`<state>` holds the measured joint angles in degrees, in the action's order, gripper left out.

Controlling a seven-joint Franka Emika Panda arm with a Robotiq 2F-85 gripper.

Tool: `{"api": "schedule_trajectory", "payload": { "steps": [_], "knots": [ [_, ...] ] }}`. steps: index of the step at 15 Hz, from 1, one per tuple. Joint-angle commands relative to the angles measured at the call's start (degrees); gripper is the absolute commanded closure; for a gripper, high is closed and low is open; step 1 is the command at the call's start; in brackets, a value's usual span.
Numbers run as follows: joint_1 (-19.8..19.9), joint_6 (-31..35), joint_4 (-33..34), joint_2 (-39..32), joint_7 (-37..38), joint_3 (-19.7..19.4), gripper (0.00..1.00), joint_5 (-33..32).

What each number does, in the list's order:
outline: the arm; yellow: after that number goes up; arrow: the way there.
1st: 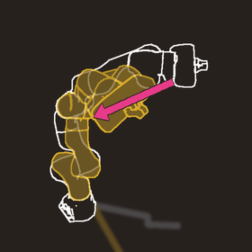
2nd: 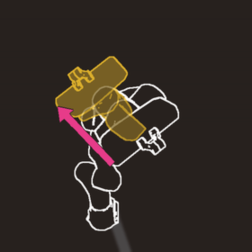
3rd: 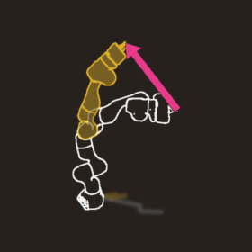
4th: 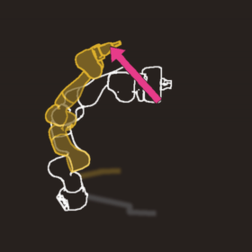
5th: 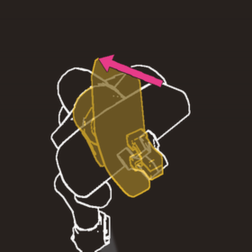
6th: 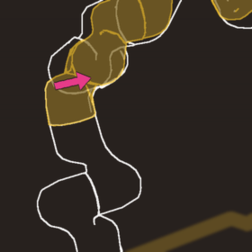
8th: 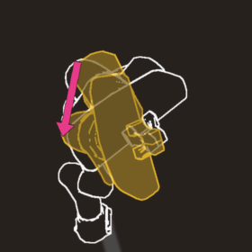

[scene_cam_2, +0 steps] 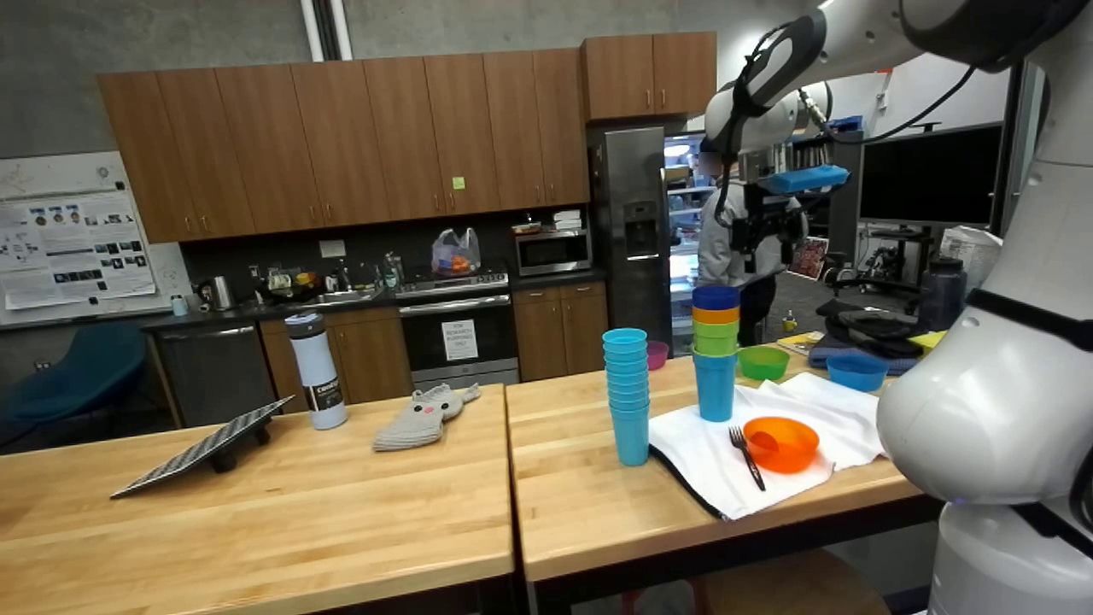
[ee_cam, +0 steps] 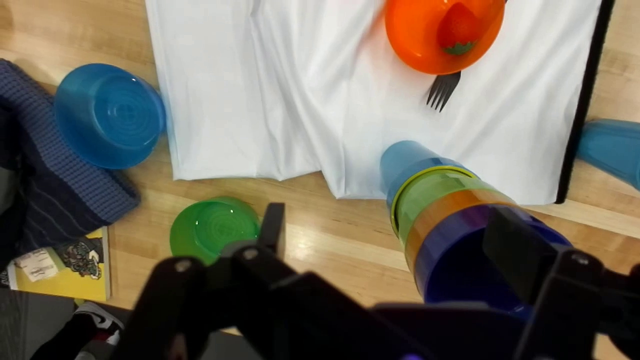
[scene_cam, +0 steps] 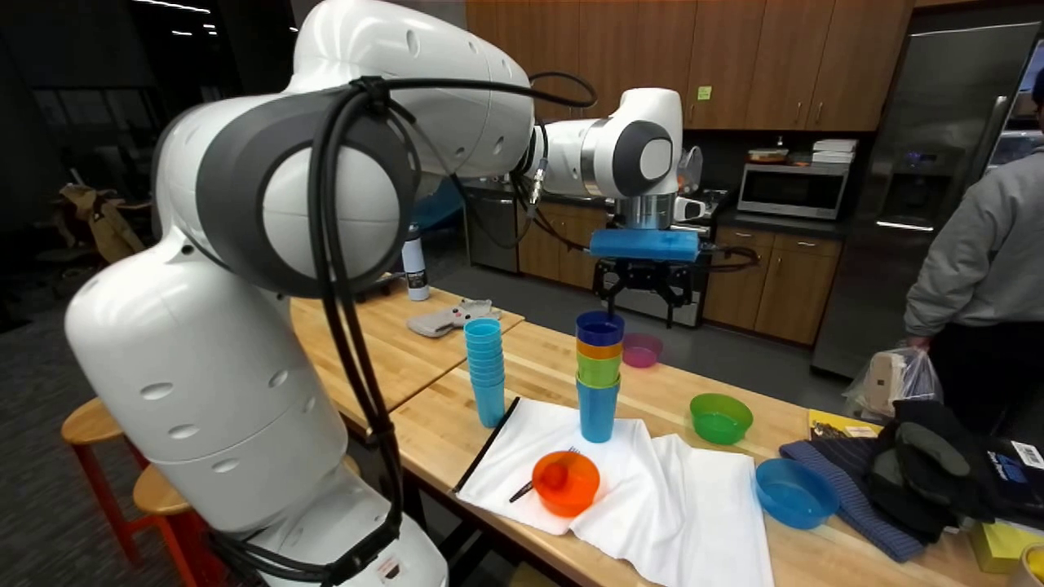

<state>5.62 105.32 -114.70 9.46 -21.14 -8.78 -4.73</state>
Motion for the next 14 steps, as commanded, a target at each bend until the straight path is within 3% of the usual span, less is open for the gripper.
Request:
{"api": "schedule_trajectory", "payload": {
  "steps": [1,14],
  "knots": [
    [-0.2,1.2,-1.6,1.1,-0.1,0.7,0.0,-1.6],
    [-1.0,5.0,-5.4,0.3,0.6,2.1,0.0,-2.4]
  ]
}}
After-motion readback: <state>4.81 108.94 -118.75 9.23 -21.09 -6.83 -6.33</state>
